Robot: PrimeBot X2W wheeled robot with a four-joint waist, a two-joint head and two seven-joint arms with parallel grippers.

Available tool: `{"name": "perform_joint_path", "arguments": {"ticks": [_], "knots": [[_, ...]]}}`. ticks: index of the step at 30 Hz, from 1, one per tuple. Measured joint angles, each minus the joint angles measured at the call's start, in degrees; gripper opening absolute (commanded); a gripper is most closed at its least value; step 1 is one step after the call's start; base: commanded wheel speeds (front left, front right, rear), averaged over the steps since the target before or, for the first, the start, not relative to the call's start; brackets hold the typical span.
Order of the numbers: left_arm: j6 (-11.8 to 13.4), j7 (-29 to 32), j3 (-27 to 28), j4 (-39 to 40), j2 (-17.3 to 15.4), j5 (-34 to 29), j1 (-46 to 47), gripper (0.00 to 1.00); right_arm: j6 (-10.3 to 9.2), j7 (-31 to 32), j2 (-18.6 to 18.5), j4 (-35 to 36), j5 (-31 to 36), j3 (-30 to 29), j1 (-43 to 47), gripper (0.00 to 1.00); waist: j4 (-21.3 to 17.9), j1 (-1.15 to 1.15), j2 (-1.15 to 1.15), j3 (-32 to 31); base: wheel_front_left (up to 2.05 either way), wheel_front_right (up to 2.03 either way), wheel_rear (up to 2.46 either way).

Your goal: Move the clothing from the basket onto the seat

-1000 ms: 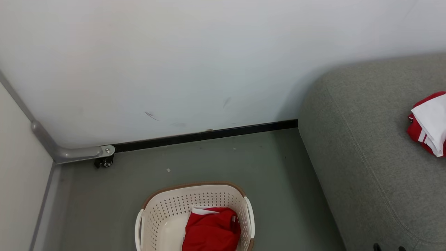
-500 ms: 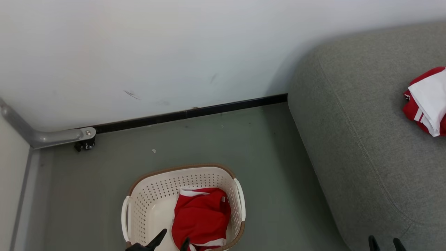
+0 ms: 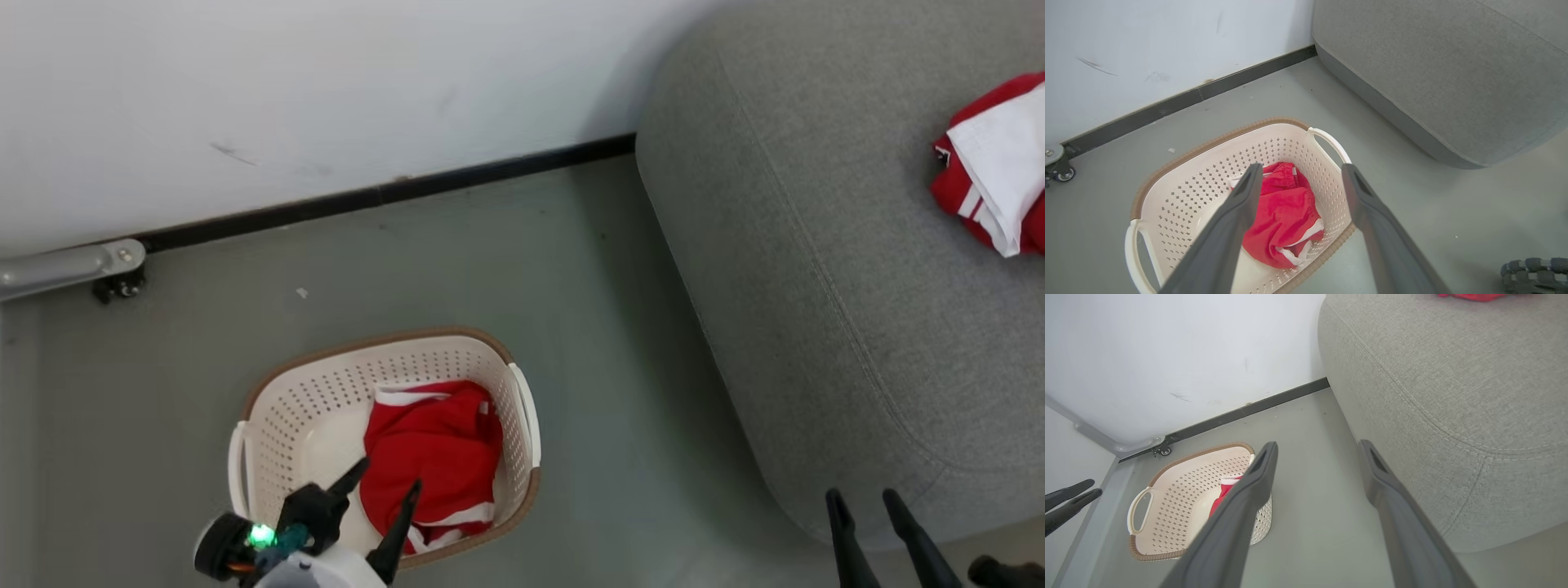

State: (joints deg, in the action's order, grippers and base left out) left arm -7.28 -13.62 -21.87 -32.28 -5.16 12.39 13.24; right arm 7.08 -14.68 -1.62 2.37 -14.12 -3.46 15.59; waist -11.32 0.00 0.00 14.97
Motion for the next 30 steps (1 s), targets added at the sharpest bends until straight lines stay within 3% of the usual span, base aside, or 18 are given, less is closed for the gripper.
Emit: {"name": "perform_joint_path", "arguments": {"ticks": [14, 30], "knots": [[0.0, 4.1, 0.2, -7.5, -1.0, -2.4, 12.5, 1.00, 0.01, 0.0, 0.0, 1.3, -0.5, 4.4, -4.5, 1.00, -4.8, 0.00, 0.00, 9.8, 0.00, 0.00, 0.00], [0.0, 8.4, 0.7, -15.5, -6.4, -4.6, 20.9, 1.00, 0.00, 0.0, 0.0, 2.5, -2.9, 7.0, -8.1, 1.00, -10.4, 0.00, 0.00, 19.5, 0.00, 0.00, 0.00]]}}
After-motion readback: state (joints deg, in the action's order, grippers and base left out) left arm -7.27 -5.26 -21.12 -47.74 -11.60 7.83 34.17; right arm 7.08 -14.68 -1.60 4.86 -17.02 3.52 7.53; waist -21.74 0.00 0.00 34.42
